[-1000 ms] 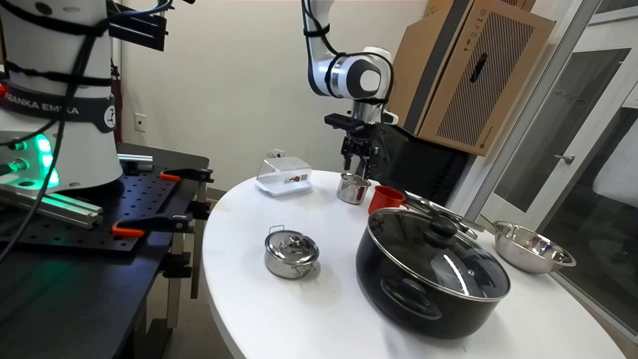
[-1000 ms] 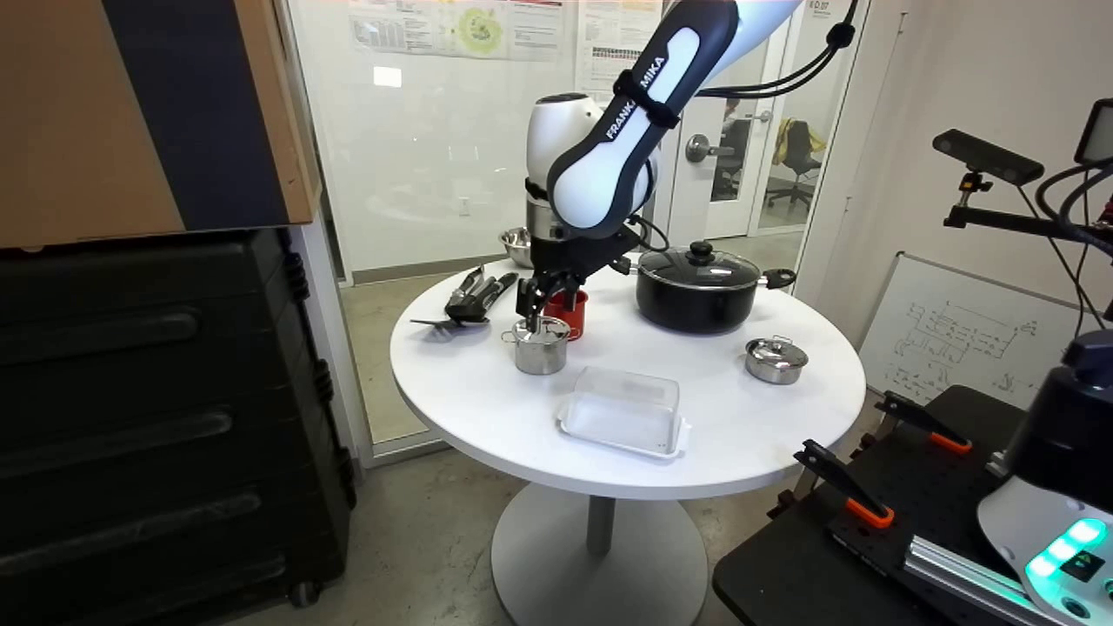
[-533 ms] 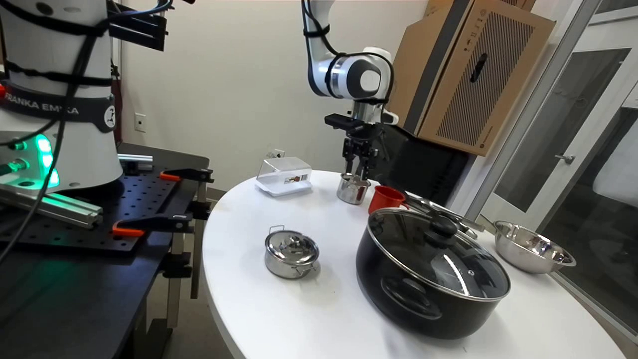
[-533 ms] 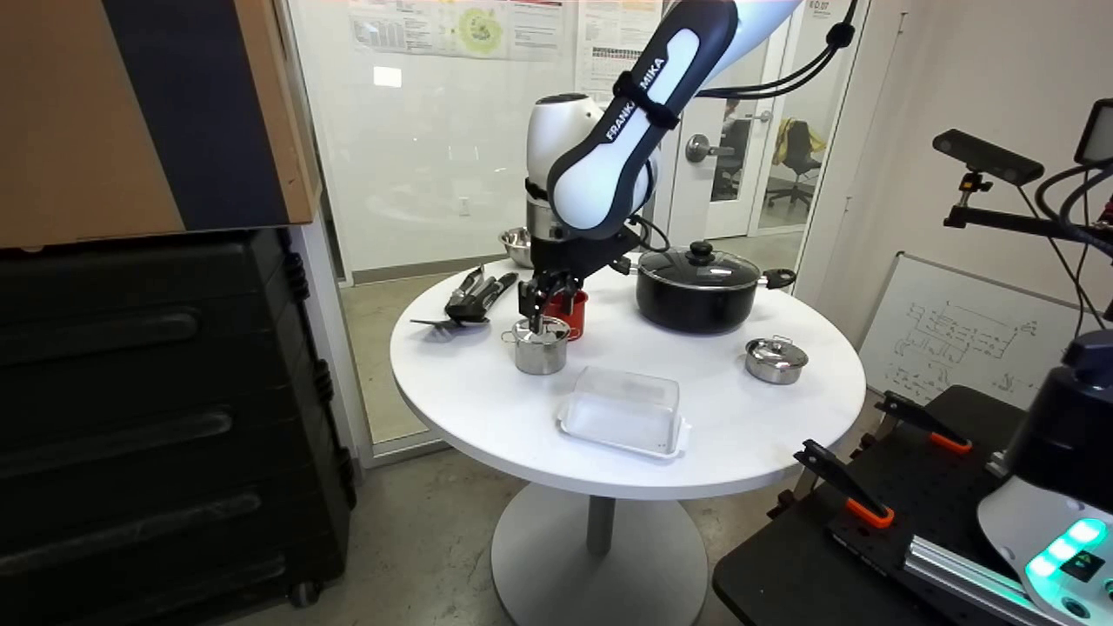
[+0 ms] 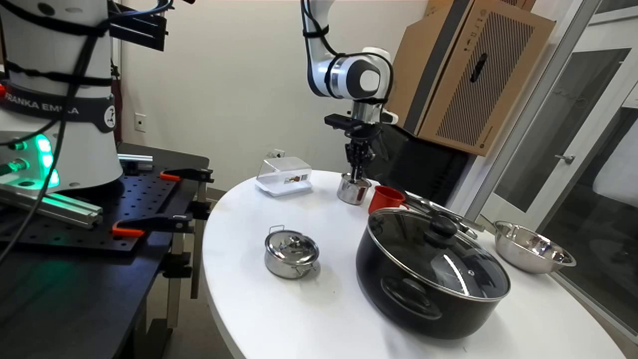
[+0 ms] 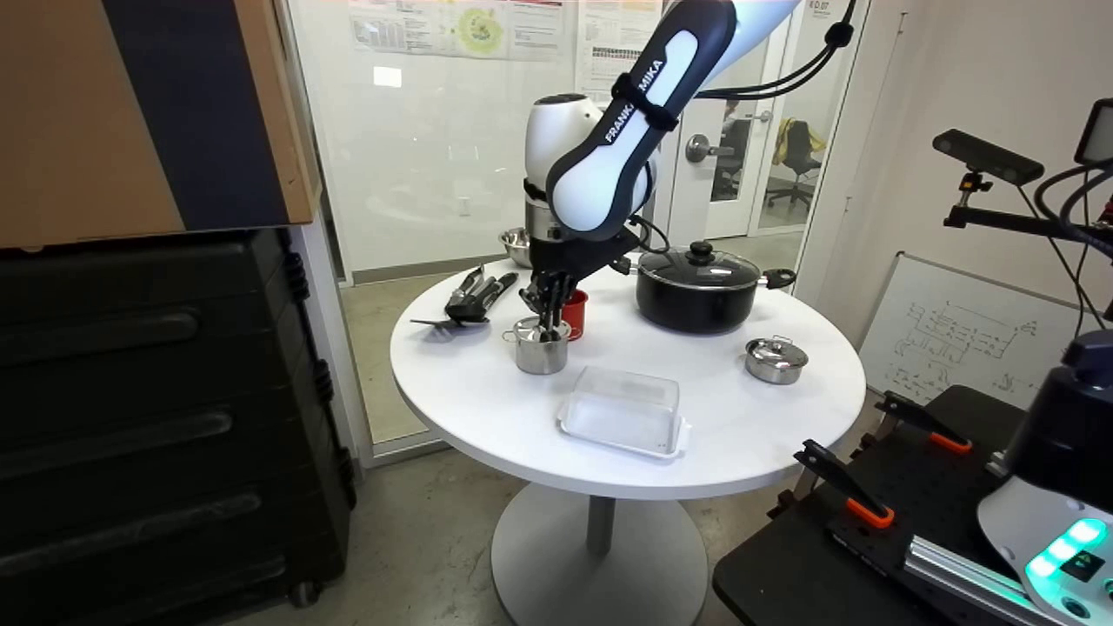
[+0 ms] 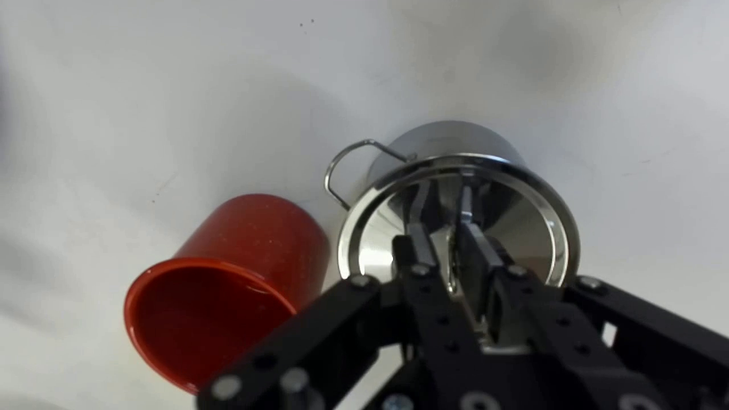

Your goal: Remove the silver lid from the silver pot on the left

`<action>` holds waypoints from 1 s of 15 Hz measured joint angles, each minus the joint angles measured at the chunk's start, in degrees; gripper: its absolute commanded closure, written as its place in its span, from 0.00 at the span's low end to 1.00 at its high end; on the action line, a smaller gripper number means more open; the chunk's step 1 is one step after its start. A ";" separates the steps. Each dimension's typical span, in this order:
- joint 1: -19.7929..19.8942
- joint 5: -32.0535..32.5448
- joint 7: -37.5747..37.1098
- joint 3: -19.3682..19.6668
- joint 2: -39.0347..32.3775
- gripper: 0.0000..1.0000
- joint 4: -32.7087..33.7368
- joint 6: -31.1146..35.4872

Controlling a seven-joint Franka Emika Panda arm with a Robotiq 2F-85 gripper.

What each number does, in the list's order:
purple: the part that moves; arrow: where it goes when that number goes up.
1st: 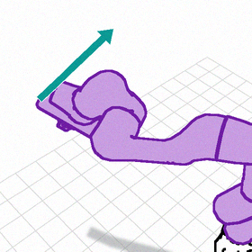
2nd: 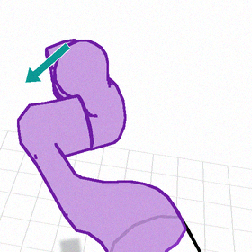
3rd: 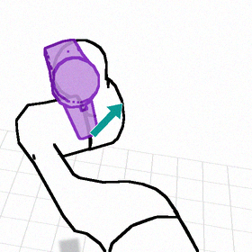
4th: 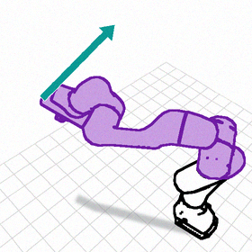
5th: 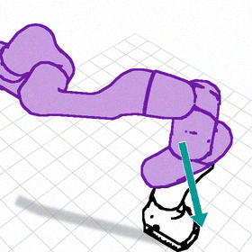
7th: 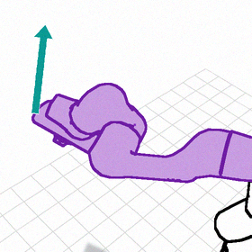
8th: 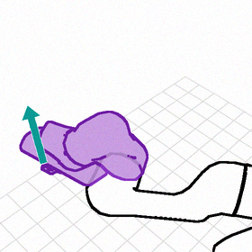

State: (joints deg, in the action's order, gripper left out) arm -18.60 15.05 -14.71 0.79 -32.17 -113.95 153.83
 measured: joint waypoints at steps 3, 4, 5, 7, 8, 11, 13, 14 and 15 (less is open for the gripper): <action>-0.48 0.06 -0.16 0.36 0.00 1.00 0.03 0.00; -0.61 0.08 -0.17 0.45 0.00 1.00 0.04 0.00; -0.71 0.12 -0.17 0.52 0.00 1.00 0.04 0.00; -0.92 0.18 -0.17 0.63 0.00 1.00 0.04 0.00; -0.98 0.18 -0.17 0.64 0.00 1.00 0.05 0.00; -1.14 0.51 -0.17 0.73 0.37 1.00 0.01 0.73; -1.43 1.41 -0.17 1.27 1.52 1.00 -0.36 1.97; -1.56 1.98 -0.17 1.66 2.47 1.00 -0.88 2.51; -1.69 2.71 -0.17 2.07 3.55 1.00 -1.58 2.93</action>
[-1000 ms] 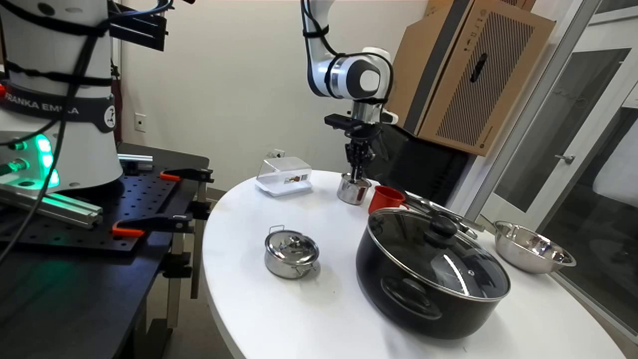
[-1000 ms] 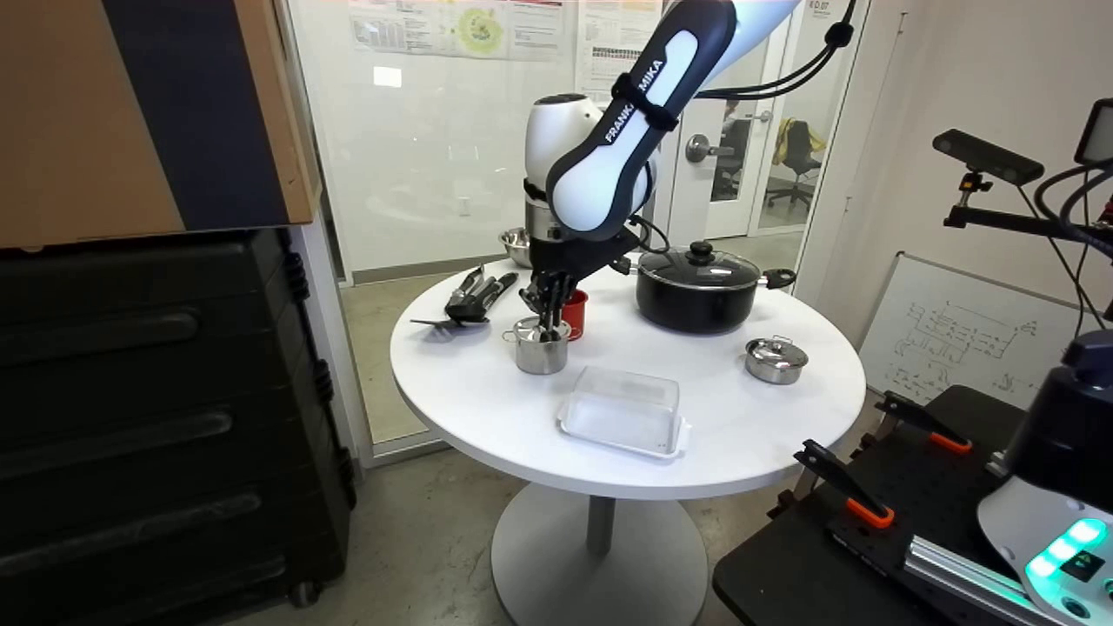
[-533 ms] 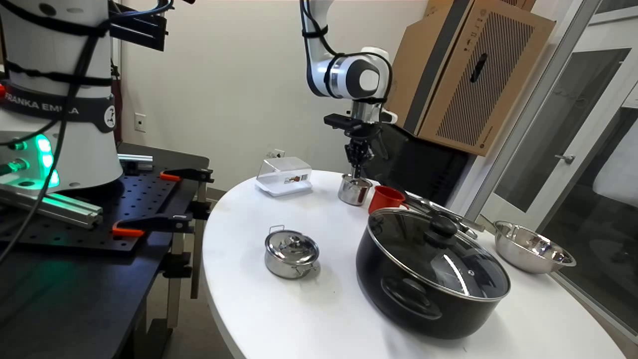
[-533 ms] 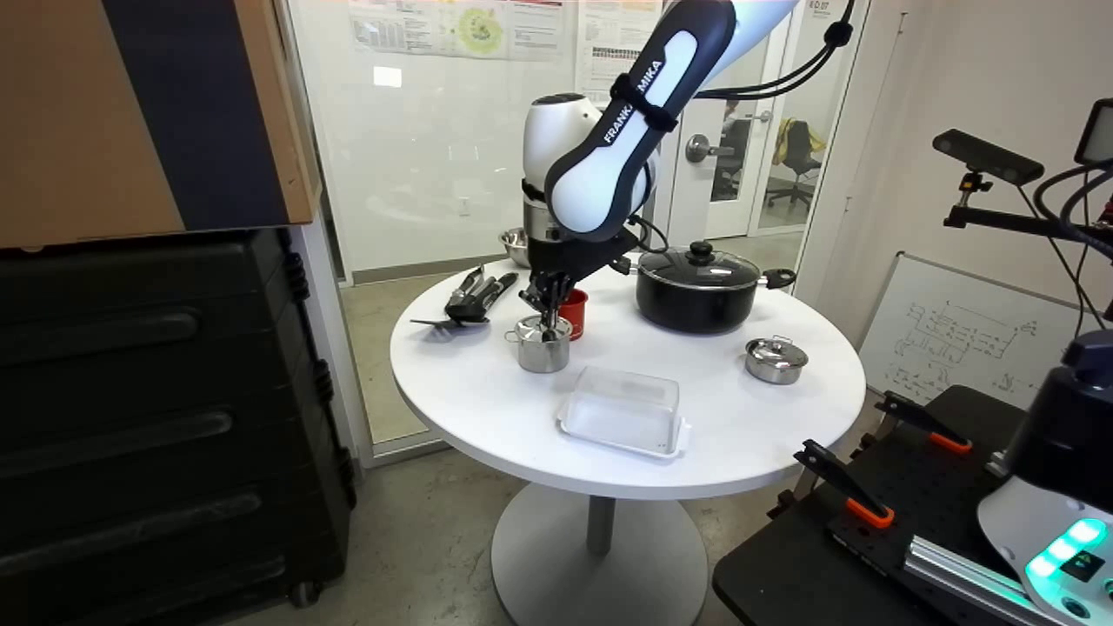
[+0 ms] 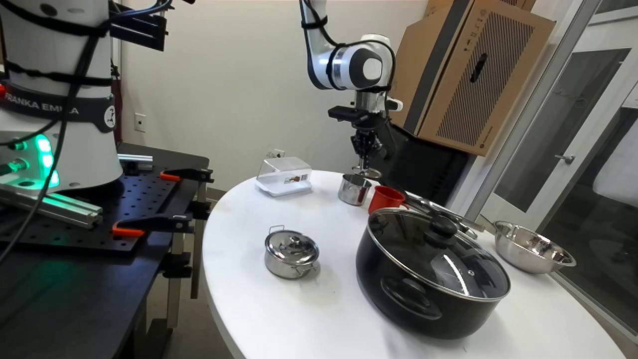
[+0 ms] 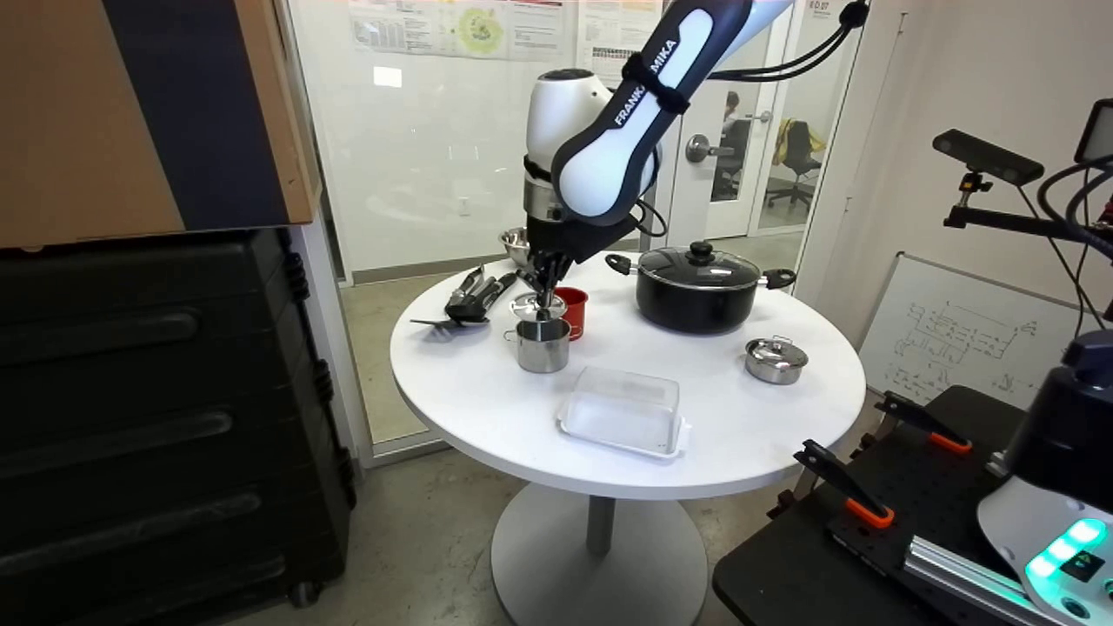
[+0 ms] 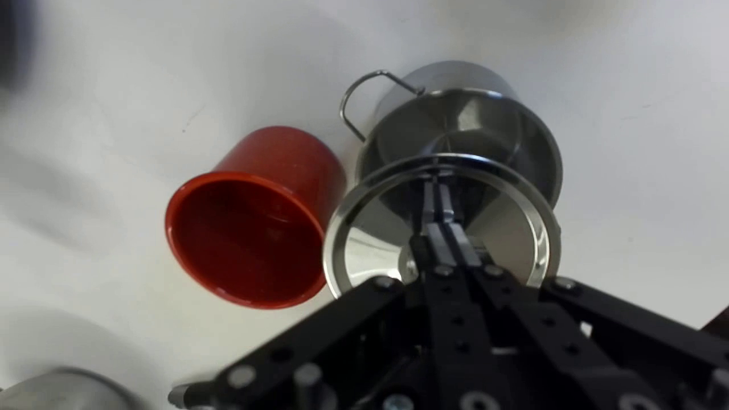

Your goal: Remove the silver lid from the silver pot on the left

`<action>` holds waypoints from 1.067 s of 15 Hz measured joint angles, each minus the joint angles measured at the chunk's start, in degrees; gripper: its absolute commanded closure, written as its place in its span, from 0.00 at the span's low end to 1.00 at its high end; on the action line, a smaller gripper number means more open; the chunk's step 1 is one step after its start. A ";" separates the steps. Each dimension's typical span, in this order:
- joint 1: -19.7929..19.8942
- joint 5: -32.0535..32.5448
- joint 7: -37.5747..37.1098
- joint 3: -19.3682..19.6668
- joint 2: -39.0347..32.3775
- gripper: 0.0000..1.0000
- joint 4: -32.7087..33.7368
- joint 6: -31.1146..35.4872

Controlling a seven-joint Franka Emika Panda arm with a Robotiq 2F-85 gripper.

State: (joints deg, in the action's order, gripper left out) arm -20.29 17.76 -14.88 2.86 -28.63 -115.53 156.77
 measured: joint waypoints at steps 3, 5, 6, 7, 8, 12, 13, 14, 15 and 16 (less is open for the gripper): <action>-0.01 2.11 0.01 0.70 3.35 1.00 -3.29 0.23; 0.02 3.11 0.02 0.71 5.30 1.00 -6.40 0.23; 0.03 3.51 0.02 0.71 6.26 1.00 -8.09 0.23; 0.09 3.76 0.02 0.71 7.20 1.00 -9.78 0.24; 0.24 3.88 0.02 0.70 8.14 1.00 -11.52 0.24; 1.81 3.99 0.02 0.72 11.62 1.00 -17.84 0.23; 2.35 4.03 0.02 0.73 12.36 1.00 -19.13 0.20; 2.88 4.11 0.02 0.74 12.93 1.00 -20.22 0.04; 3.39 4.15 0.02 0.74 13.36 1.00 -21.17 -0.18; 3.84 4.16 0.02 0.74 13.52 1.00 -21.86 -0.43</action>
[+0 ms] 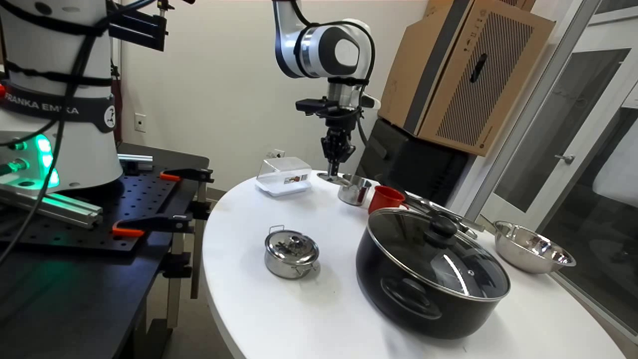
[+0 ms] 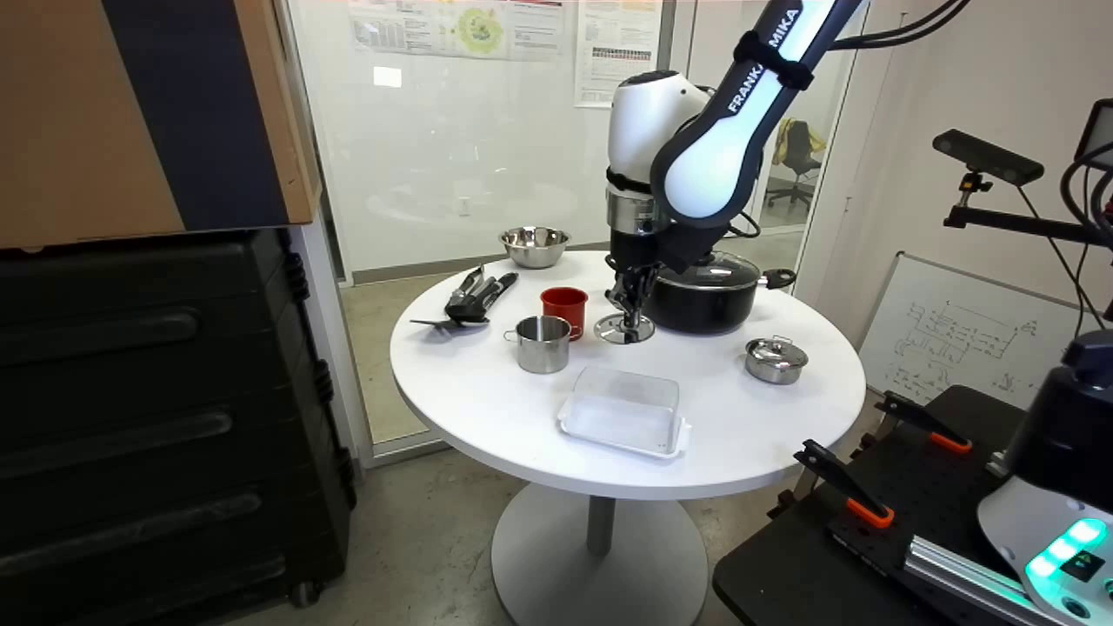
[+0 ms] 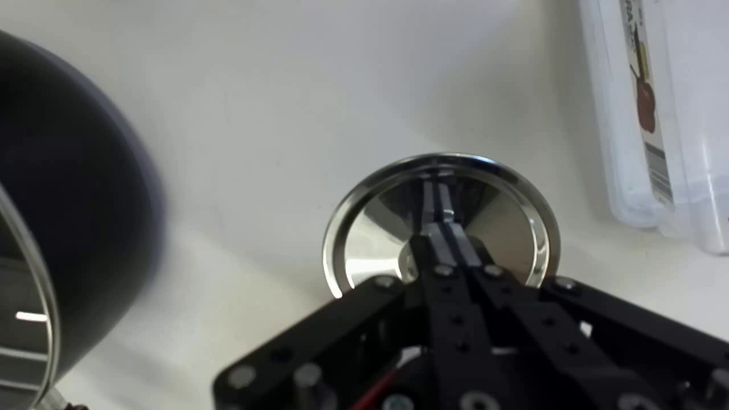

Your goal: Remove the silver lid from the silver pot on the left

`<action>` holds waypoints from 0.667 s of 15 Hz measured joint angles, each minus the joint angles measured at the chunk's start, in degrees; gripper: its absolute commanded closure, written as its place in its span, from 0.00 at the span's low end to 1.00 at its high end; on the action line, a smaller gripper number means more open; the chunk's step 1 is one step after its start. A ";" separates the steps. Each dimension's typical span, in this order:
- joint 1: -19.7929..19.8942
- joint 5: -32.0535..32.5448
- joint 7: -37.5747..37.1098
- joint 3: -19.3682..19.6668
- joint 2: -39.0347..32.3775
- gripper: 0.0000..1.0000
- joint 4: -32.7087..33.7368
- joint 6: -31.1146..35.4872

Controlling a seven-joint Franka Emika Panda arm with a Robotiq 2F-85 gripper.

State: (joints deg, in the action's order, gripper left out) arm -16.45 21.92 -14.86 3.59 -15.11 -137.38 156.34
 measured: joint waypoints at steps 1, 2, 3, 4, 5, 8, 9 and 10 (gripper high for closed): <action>0.44 0.00 0.02 -0.05 -0.04 1.00 -0.53 -0.20; 0.71 0.03 0.03 -0.09 -0.35 1.00 -0.75 -0.28; 0.79 0.51 -0.07 -0.06 -0.85 1.00 -0.74 -0.28; 0.75 1.57 -0.53 0.03 -1.64 1.00 -0.48 -0.17; 0.58 2.99 -1.27 0.19 -2.71 1.00 0.07 -0.02; -0.76 6.55 -3.26 1.08 -7.53 1.00 3.38 1.11; -1.52 7.36 -3.72 1.47 -9.44 1.00 4.93 1.49; -2.33 7.70 -4.03 1.79 -11.35 1.00 6.60 1.72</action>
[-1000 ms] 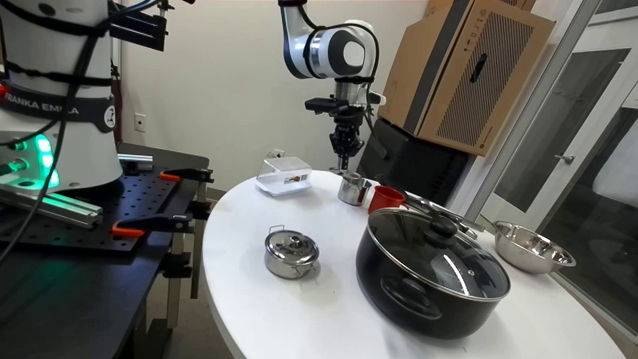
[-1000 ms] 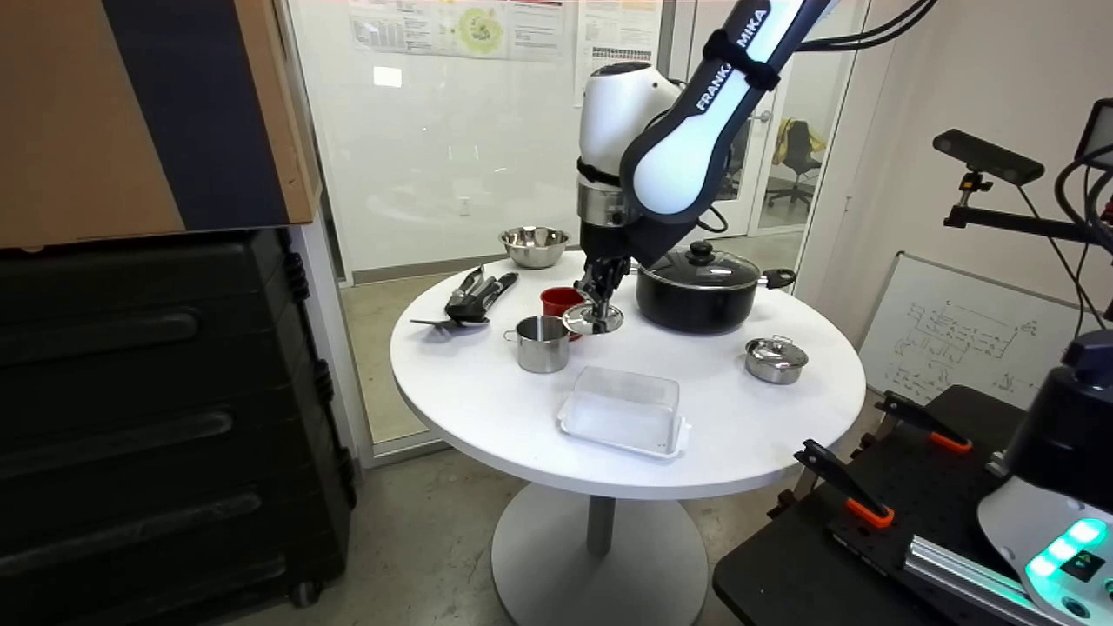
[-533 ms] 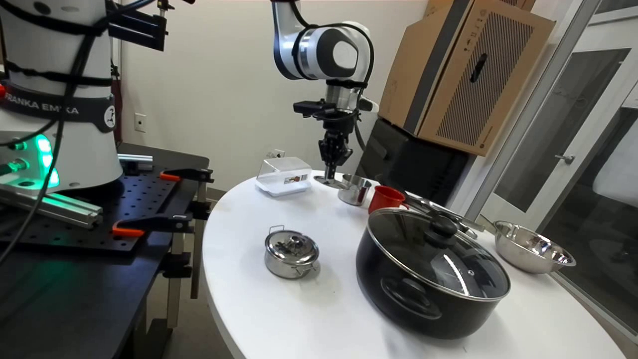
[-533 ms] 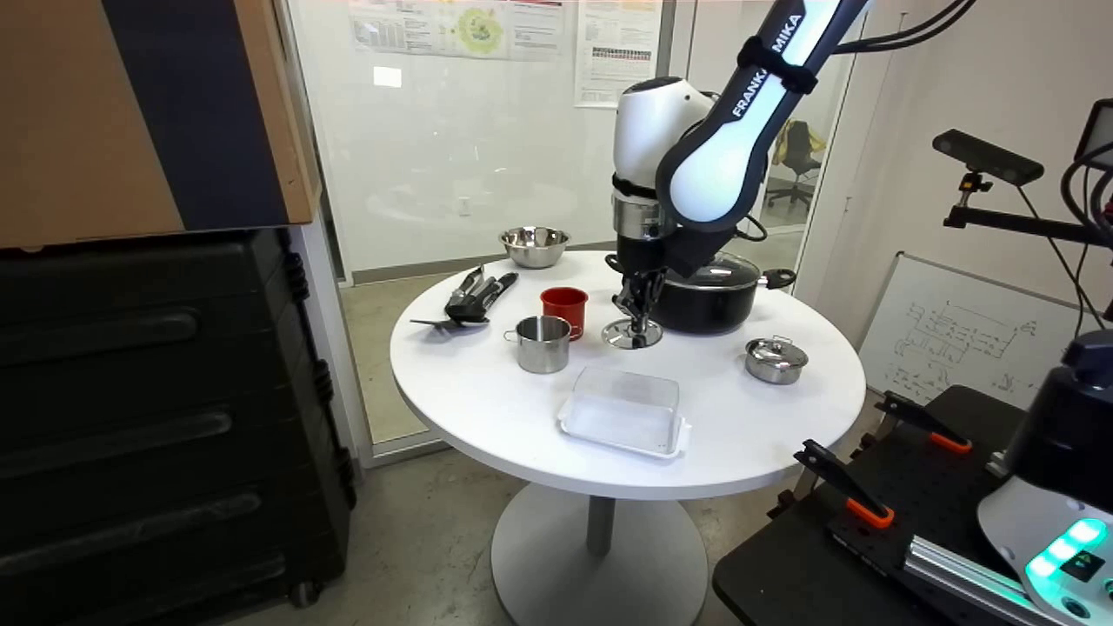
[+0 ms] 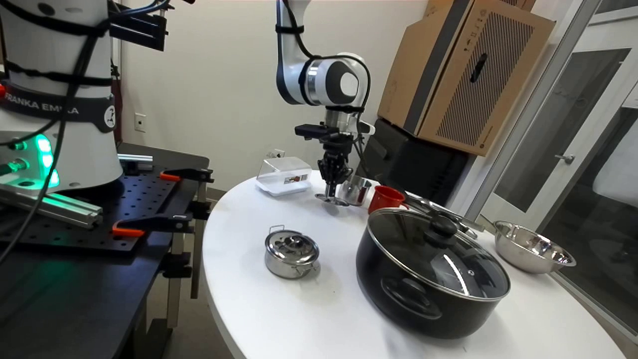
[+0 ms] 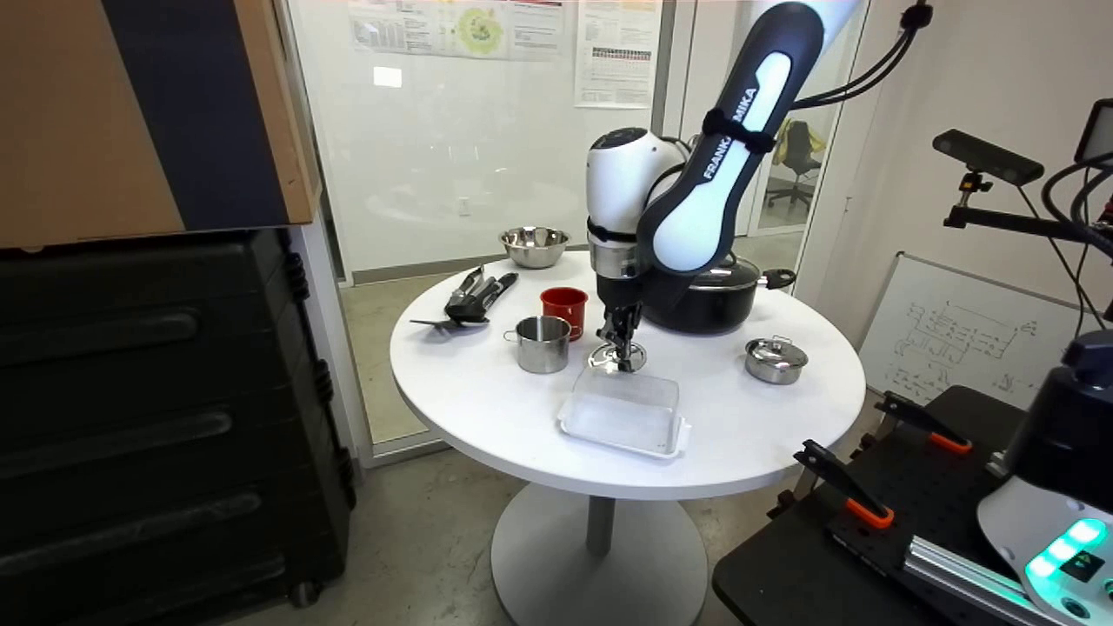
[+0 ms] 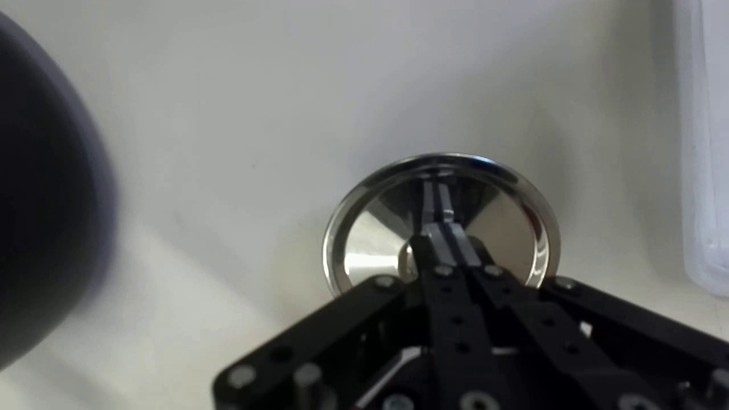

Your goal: Remove the silver lid from the silver pot on the left

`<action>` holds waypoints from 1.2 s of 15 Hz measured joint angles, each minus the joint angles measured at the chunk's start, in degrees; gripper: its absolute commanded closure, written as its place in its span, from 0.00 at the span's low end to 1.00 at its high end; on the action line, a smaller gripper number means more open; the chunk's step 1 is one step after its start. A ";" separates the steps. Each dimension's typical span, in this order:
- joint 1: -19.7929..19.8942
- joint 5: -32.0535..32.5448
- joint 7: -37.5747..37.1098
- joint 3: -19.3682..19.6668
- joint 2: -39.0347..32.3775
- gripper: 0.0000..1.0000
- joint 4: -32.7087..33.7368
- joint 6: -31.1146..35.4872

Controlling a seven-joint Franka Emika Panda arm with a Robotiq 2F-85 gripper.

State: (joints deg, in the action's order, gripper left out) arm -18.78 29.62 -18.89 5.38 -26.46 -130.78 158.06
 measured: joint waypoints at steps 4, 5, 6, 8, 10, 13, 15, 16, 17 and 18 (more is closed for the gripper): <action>-2.66 -0.23 -0.03 0.19 -6.11 1.00 5.78 0.09; -3.00 -0.31 -0.02 0.20 -6.79 0.74 6.79 0.09; -3.21 -0.47 0.01 0.17 -7.20 0.73 7.48 0.09; -3.33 -0.72 0.01 0.16 -7.75 0.60 8.30 0.09; -3.31 -0.95 0.01 0.22 -8.16 0.44 8.62 0.09; -3.24 -1.31 0.09 0.22 -8.10 0.23 8.62 0.09; -3.22 -1.45 0.43 -0.02 -7.80 0.08 8.51 0.09; -3.22 -1.46 0.65 -0.20 -7.56 0.02 8.43 0.10; -3.22 -1.46 0.80 -0.38 -7.13 0.00 8.29 0.10; -3.25 -1.46 0.86 -0.47 -6.43 0.00 8.03 0.10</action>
State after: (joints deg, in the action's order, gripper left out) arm -22.03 28.16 -18.03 4.91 -32.89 -122.75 158.15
